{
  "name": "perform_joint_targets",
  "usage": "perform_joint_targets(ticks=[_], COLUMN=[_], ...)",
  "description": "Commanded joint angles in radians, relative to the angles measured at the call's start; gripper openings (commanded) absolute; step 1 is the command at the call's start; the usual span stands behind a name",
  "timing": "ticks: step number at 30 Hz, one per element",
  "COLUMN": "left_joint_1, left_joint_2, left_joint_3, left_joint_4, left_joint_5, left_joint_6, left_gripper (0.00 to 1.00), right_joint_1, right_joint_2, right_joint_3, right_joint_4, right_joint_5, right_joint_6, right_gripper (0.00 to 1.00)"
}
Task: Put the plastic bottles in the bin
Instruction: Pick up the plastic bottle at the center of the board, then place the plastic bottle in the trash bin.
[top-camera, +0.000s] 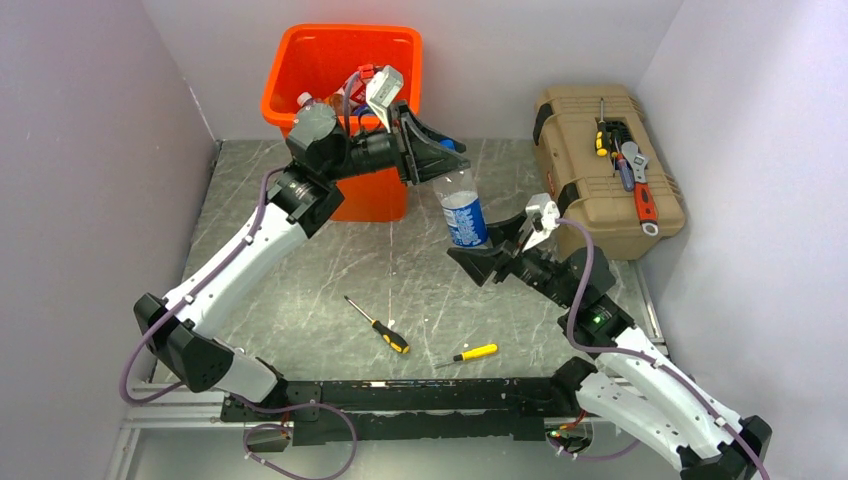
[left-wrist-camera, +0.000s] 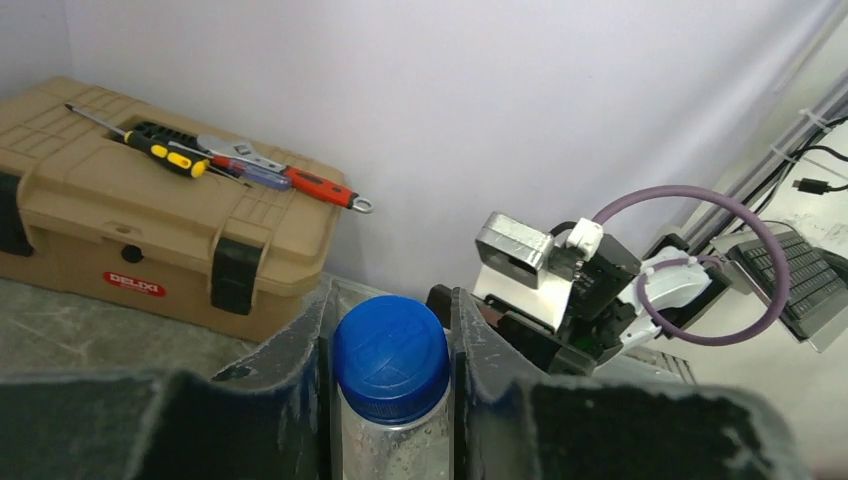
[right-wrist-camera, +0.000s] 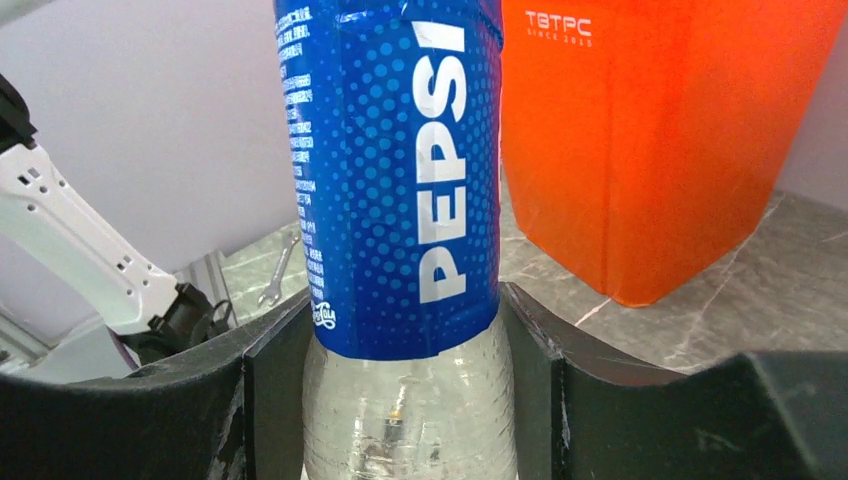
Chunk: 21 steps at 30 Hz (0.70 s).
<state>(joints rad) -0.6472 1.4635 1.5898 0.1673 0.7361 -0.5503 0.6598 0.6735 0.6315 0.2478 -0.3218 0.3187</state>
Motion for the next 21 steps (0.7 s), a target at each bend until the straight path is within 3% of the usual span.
perform_joint_targets(ticks=[1,5,8,11,17,21], left_joint_1=[-0.003,-0.003,-0.001,0.03,0.273,0.339], left_joint_2=[-0.015,-0.041,-0.07,-0.058,0.058,0.125], left_joint_3=[0.027,0.035,0.094,0.248,0.564,0.608], left_joint_4=[0.043,0.025,-0.028,-0.115,-0.222,-0.207], left_joint_5=[-0.041,-0.106,-0.226,-0.339,-0.433,-0.525], left_joint_6=[0.046,0.096,0.194,0.3,0.288,0.349], left_gripper=[0.0,0.0,0.0,0.0,0.0,0.0], right_joint_1=[0.011,0.011,0.011,0.011,0.01,0.01], right_joint_2=[-0.004,0.007,0.005,0.008,-0.028,-0.048], right_joint_3=[0.063,0.115,0.174,0.254,0.298,0.294], right_joint_4=[0.04,-0.034,-0.116,-0.212,-0.286,-0.314], right_joint_5=[-0.024,-0.015,-0.001,0.002,-0.004,0.038], right_joint_6=[-0.002,0.019,0.031,0.018,-0.002,-0.008], right_gripper=[0.49,0.98,1.0,1.0,1.0,1.0])
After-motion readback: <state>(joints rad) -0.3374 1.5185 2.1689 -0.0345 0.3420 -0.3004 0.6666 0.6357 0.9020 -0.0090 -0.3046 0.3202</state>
